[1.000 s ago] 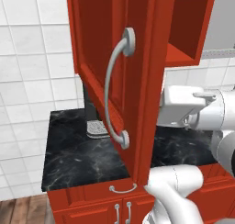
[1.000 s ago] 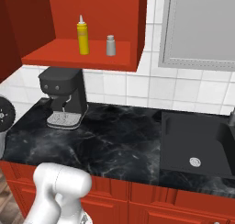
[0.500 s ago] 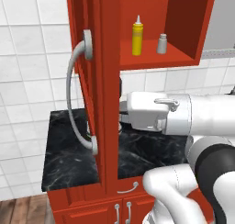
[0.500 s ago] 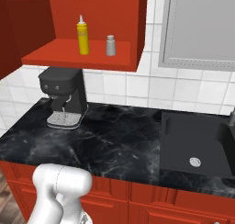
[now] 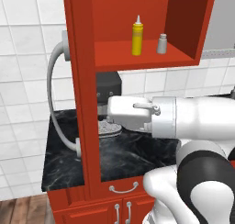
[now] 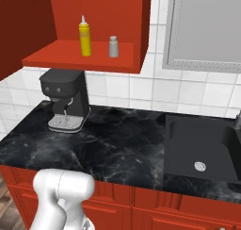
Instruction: Move the mustard and shaker from the cabinet to the dining counter.
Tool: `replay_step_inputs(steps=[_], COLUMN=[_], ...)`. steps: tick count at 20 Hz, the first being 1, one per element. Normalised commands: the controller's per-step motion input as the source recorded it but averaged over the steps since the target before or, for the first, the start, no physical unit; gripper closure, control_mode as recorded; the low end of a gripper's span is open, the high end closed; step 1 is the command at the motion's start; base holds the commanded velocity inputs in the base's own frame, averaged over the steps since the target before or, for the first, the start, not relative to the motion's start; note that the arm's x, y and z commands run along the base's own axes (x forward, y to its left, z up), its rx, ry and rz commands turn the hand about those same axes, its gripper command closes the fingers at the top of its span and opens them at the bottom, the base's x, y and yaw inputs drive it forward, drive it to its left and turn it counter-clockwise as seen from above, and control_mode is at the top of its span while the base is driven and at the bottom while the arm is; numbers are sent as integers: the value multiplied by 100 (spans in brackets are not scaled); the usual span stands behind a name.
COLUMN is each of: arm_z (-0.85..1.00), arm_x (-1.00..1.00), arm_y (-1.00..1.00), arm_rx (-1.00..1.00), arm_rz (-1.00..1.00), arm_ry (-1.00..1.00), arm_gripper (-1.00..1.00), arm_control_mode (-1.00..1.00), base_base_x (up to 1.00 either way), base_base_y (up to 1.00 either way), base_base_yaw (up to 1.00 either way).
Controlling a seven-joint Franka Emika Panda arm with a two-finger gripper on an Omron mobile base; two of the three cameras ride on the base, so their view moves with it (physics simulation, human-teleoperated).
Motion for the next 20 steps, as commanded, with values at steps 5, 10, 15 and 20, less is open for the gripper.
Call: replay_step_inputs(steps=[5, 10, 15, 20], arm_z=[-18, -2, -1, 0], arm_x=[31, 18, 13, 0], arm_y=[28, 2, -5, -59], arm_rx=[-5, -6, -4, -2], arm_rz=[-9, -5, 0, 0], arm_ry=[1, 2, 0, 0], arm_gripper=[-100, -100, -100, -100], arm_control_mode=[-100, -100, -100, -100], base_base_x=[0, 0, 0, 0], base_base_y=[0, 0, 0, 0], base_base_yaw=[0, 0, 0, 0])
